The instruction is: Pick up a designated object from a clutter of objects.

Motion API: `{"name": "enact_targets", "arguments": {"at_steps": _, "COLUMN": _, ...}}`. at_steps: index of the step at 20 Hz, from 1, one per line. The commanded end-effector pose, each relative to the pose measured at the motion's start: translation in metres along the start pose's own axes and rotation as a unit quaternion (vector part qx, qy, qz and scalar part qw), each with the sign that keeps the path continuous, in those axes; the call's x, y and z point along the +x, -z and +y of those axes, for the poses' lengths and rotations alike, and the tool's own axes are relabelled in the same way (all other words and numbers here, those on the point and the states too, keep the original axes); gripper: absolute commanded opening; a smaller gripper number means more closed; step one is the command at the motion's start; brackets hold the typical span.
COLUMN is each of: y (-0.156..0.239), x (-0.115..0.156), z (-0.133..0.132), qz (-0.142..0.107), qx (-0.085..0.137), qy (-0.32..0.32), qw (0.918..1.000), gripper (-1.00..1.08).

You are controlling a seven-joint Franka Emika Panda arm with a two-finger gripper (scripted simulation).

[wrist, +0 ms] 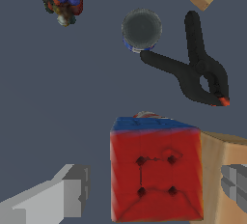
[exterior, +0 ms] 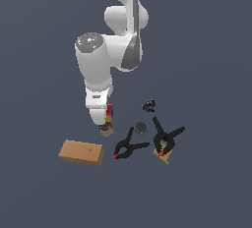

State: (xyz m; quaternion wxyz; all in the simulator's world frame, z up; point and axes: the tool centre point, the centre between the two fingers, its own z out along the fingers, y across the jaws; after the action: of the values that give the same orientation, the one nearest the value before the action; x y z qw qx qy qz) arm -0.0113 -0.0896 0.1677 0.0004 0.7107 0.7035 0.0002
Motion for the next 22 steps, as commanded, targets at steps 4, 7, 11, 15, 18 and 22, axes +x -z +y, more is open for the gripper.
{"name": "enact_targets", "arguments": {"at_steps": 4, "y": -0.024, "x": 0.000, "z": -0.001, "qz": 0.000, "qx": 0.000, "qy": 0.001, "qw": 1.0000, "gripper": 1.00}}
{"name": "enact_targets", "arguments": {"at_steps": 7, "y": -0.031, "x": 0.000, "z": 0.000, "qz": 0.000, "qx": 0.000, "qy": 0.001, "qw": 1.0000, "gripper": 1.00}}
{"name": "enact_targets", "arguments": {"at_steps": 11, "y": -0.032, "x": 0.000, "z": 0.000, "qz": 0.000, "qx": 0.000, "qy": 0.001, "qw": 1.0000, "gripper": -1.00}}
{"name": "enact_targets", "arguments": {"at_steps": 15, "y": -0.032, "x": 0.000, "z": 0.000, "qz": 0.000, "qx": 0.000, "qy": 0.001, "qw": 1.0000, "gripper": -1.00}}
{"name": "enact_targets", "arguments": {"at_steps": 18, "y": -0.032, "x": 0.000, "z": 0.000, "qz": 0.000, "qx": 0.000, "qy": 0.001, "qw": 1.0000, "gripper": -1.00}}
{"name": "enact_targets", "arguments": {"at_steps": 22, "y": -0.030, "x": 0.001, "z": 0.001, "qz": 0.000, "qx": 0.000, "qy": 0.001, "qw": 1.0000, "gripper": -1.00}}
